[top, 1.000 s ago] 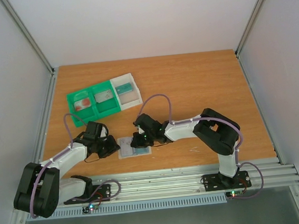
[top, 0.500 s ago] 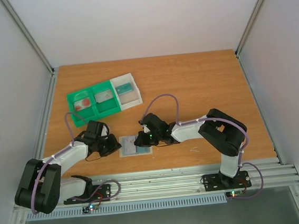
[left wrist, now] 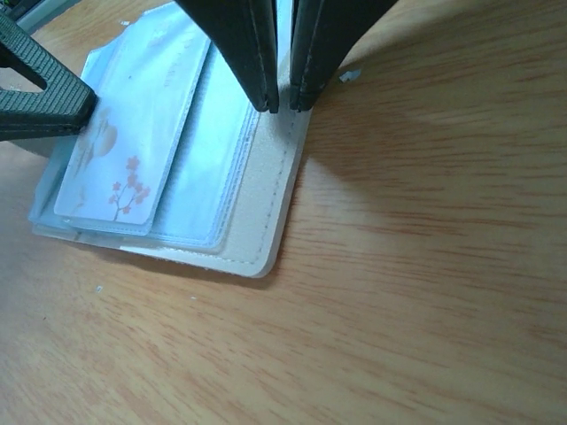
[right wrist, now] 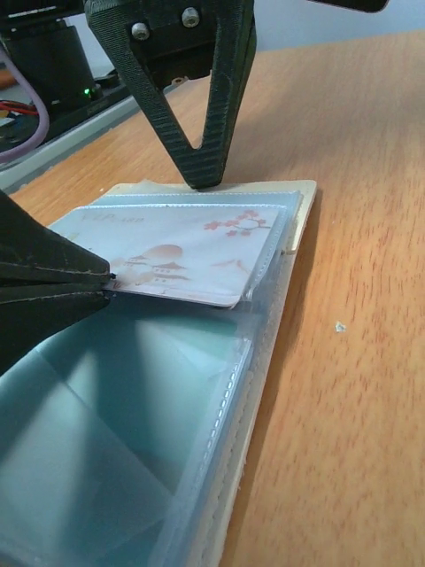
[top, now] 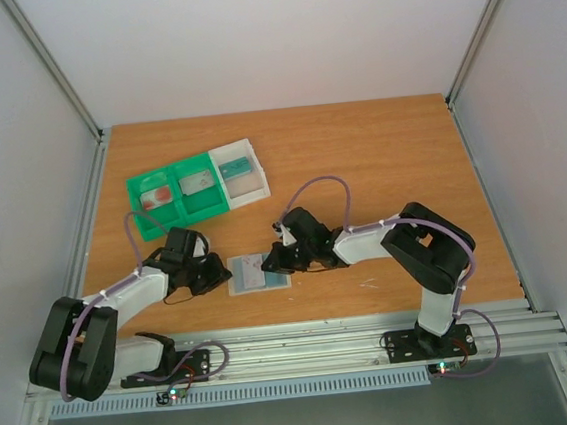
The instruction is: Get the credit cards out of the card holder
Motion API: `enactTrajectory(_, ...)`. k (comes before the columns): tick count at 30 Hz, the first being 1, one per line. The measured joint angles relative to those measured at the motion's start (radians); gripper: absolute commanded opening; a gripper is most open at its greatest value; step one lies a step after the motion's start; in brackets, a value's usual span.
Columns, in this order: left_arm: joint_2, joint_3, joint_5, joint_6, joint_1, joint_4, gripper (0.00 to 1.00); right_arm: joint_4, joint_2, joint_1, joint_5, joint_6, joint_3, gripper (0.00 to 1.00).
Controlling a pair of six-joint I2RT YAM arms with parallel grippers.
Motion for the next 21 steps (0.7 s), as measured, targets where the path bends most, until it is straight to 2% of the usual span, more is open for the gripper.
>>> enactTrajectory(21,-0.004,0.0,-0.02,-0.011,-0.019,0.006,0.1,-0.042,-0.021,-0.031,-0.059,-0.001,-0.01,0.01)
